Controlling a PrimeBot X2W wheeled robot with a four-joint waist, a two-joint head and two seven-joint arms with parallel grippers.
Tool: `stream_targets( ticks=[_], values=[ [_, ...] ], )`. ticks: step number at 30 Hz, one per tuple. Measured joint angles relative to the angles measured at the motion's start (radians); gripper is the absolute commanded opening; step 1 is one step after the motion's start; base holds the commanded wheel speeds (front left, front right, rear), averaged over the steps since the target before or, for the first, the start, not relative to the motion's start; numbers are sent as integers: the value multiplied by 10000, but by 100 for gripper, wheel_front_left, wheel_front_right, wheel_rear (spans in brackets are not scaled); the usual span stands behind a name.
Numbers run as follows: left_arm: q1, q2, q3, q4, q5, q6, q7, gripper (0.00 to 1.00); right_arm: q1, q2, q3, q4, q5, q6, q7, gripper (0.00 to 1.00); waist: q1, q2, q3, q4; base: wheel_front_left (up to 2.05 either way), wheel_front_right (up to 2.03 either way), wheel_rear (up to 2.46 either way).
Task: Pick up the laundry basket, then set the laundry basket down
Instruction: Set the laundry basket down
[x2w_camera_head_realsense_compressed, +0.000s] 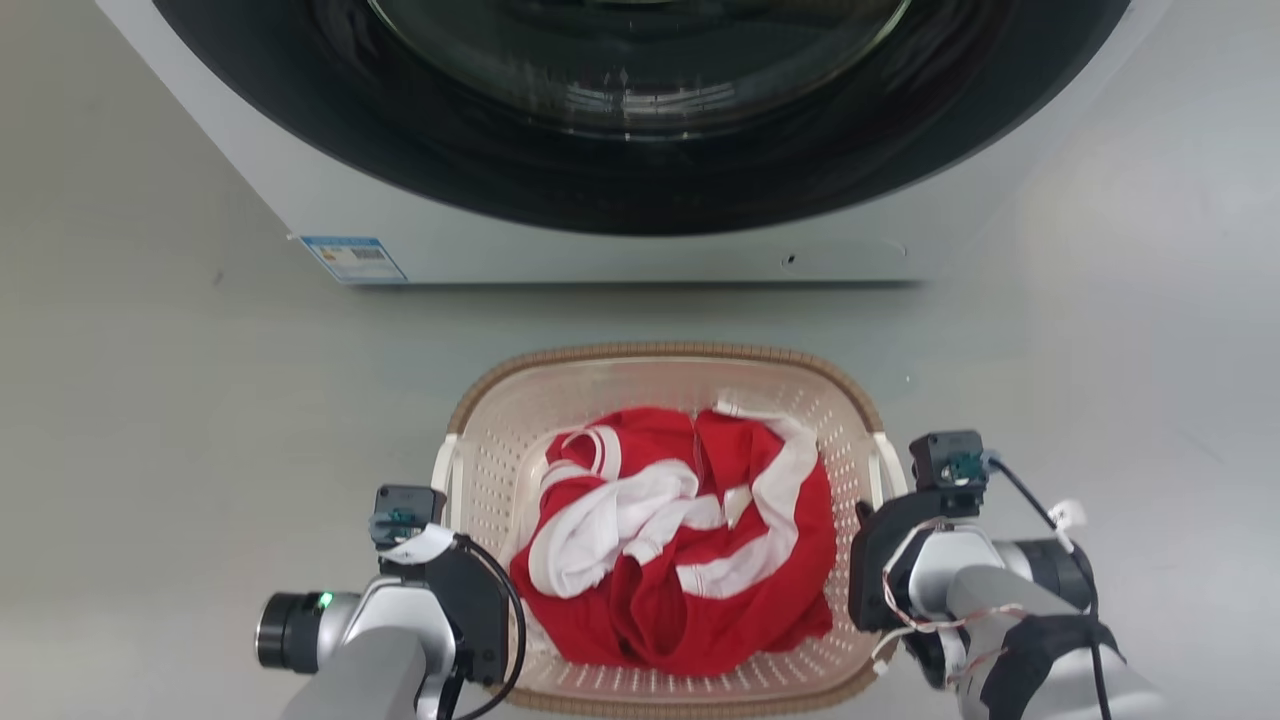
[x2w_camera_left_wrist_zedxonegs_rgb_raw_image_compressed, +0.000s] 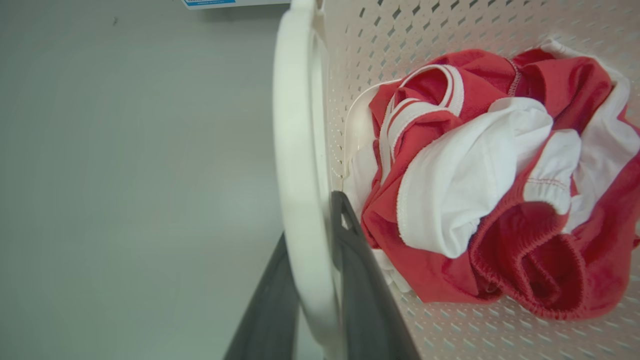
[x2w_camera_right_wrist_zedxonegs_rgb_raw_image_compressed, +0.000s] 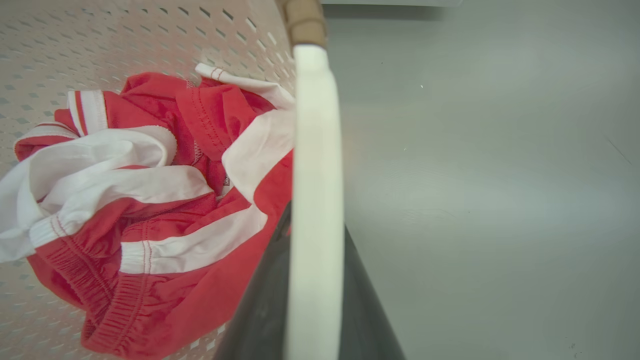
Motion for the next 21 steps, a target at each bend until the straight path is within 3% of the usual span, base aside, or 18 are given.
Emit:
stream_targets(
  ticks=[21],
  values=[
    [-2017,23,17,-314,94,194,-198,0,-2259,-274,-58,366,-431,203,-504,0,0,1,3034,17,0,0,0]
  ],
)
